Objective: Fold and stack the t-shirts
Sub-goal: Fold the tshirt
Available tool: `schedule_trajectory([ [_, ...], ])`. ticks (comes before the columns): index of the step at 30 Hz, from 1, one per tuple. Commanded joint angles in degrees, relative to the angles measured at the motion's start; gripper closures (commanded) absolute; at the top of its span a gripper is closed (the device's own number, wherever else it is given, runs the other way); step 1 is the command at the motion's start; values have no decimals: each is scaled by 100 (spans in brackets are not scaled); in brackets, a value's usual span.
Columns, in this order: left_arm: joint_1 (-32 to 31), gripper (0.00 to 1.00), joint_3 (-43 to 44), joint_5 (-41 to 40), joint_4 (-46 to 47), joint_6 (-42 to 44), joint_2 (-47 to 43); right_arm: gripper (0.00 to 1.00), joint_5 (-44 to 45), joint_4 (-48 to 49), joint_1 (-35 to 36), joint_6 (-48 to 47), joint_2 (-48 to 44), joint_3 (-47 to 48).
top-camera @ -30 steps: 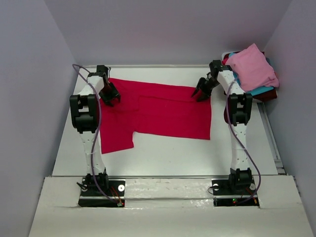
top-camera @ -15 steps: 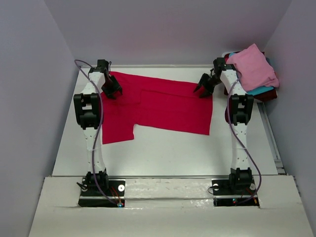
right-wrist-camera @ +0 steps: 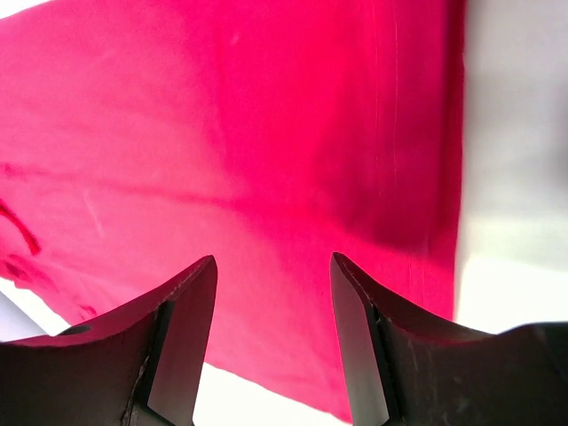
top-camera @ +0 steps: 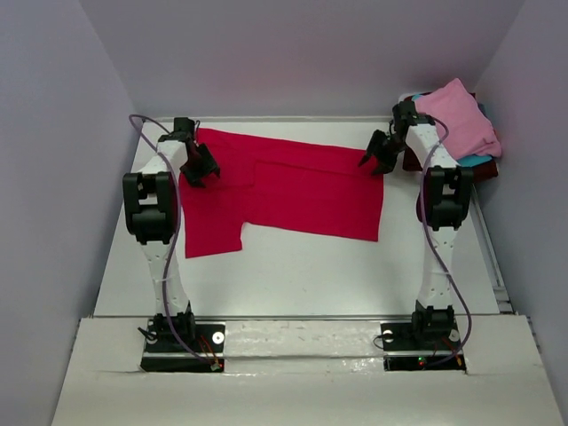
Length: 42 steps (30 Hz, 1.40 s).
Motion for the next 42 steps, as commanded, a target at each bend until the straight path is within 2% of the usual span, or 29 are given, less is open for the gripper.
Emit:
schedule_trajectory([
  [1, -132, 33, -490, -394, 361, 84, -1038, 40, 157, 279, -56, -176, -1075, -344],
  [8, -501, 30, -780, -737, 424, 66, -2066, 39, 8, 103, 103, -105, -1875, -1205],
  [13, -633, 30, -1210, -948, 143, 22, -2471, 39, -115, 349, 278, -88, -2587, -2768],
  [20, -739, 31, -2913, -921, 151, -294, -3577, 39, -274, 850, 331, -105, -3528, -4745],
  [25, -792, 31, -3837, -711, 134, -575, -4263, 39, -212, 833, 331, -202, -3923, -5310],
  [33, -792, 30, -4568, -834, -51, -830, -5029, 39, 51, 745, 331, 70, -4433, -5898],
  [38, -792, 28, -4884, -834, 1, -927, -5135, 38, 297, 797, 331, 316, -4750, -6355],
  [42, -415, 28, -5078, -773, 63, -892, -5144, 38, 298, 955, 331, 615, -4987, -6804],
])
